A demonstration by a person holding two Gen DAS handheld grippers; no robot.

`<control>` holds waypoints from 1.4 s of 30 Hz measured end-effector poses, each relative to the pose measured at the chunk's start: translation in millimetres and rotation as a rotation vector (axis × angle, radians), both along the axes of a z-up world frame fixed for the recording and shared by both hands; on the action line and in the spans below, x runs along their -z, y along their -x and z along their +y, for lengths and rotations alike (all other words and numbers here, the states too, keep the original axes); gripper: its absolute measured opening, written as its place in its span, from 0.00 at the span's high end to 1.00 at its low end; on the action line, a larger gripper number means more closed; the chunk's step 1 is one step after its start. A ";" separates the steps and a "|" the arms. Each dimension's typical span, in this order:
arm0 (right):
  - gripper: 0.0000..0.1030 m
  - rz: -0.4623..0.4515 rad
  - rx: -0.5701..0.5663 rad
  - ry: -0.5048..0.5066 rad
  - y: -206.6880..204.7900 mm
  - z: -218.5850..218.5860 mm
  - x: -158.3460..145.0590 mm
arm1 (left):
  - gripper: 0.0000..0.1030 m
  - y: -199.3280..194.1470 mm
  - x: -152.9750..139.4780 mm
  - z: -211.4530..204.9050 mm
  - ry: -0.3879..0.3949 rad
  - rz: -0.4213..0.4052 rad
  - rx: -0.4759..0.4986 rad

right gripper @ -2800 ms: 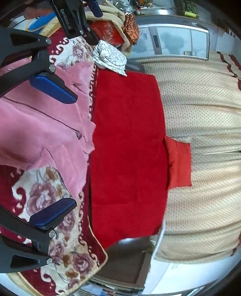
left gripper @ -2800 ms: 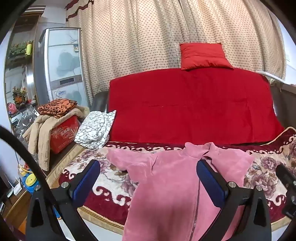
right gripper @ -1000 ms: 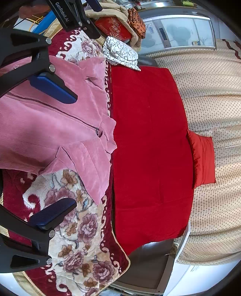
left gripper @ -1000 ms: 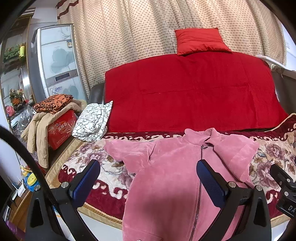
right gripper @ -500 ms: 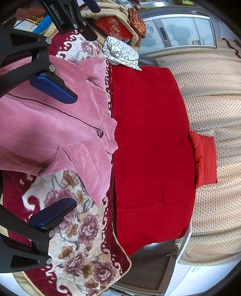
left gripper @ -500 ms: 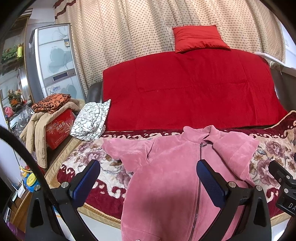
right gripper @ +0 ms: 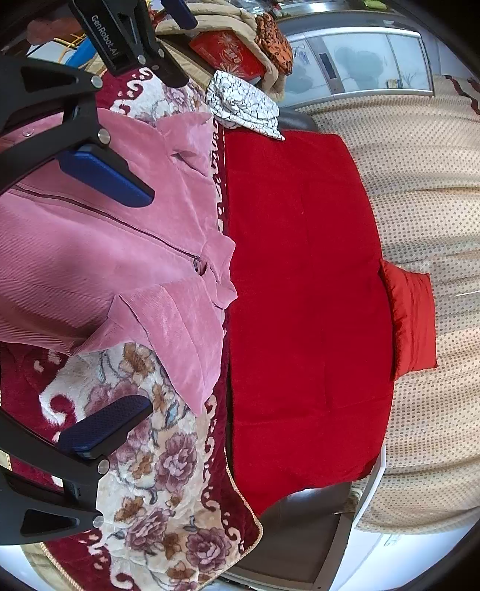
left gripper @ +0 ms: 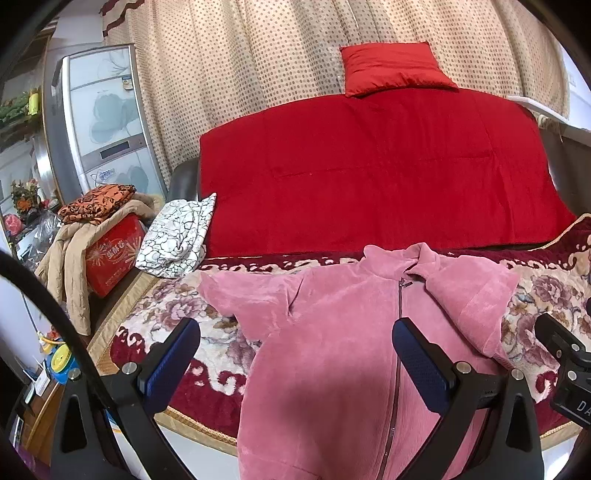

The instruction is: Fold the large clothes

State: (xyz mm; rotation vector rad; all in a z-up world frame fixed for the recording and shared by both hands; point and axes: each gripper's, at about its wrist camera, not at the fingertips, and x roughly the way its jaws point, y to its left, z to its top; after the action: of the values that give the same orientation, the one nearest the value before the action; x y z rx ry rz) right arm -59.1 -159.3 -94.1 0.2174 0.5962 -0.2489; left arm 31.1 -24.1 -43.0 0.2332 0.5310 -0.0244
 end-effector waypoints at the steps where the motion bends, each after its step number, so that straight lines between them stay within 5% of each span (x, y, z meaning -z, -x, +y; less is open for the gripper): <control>1: 0.00 0.002 0.000 0.000 -1.3 -0.4 0.7 | 0.00 -1.4 0.5 -1.1 -0.001 0.003 0.001; 15: 0.00 0.053 0.006 -0.010 -29.9 -13.3 19.4 | 0.00 -38.1 32.6 -5.1 0.007 0.105 0.030; 19: 0.00 0.075 0.074 -0.074 -38.9 -54.6 42.8 | 0.00 -68.8 74.3 -1.6 0.009 0.267 0.023; 27: 0.00 0.131 0.209 -0.202 -50.7 -127.0 81.9 | 0.00 -88.9 99.3 -9.0 -0.013 0.285 0.014; 36: 0.00 0.177 0.173 -0.597 -114.2 -193.6 162.8 | 0.00 -143.4 169.8 2.2 -0.062 0.457 -0.011; 42: 0.05 0.057 0.242 -0.787 -144.2 -225.7 193.1 | 0.00 -144.4 185.4 9.9 0.004 0.466 0.012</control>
State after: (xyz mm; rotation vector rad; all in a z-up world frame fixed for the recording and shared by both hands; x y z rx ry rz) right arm 85.1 -385.0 -287.2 1.0488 0.7033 -0.2437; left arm 175.5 -14.2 -228.5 0.2278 0.9932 -0.0933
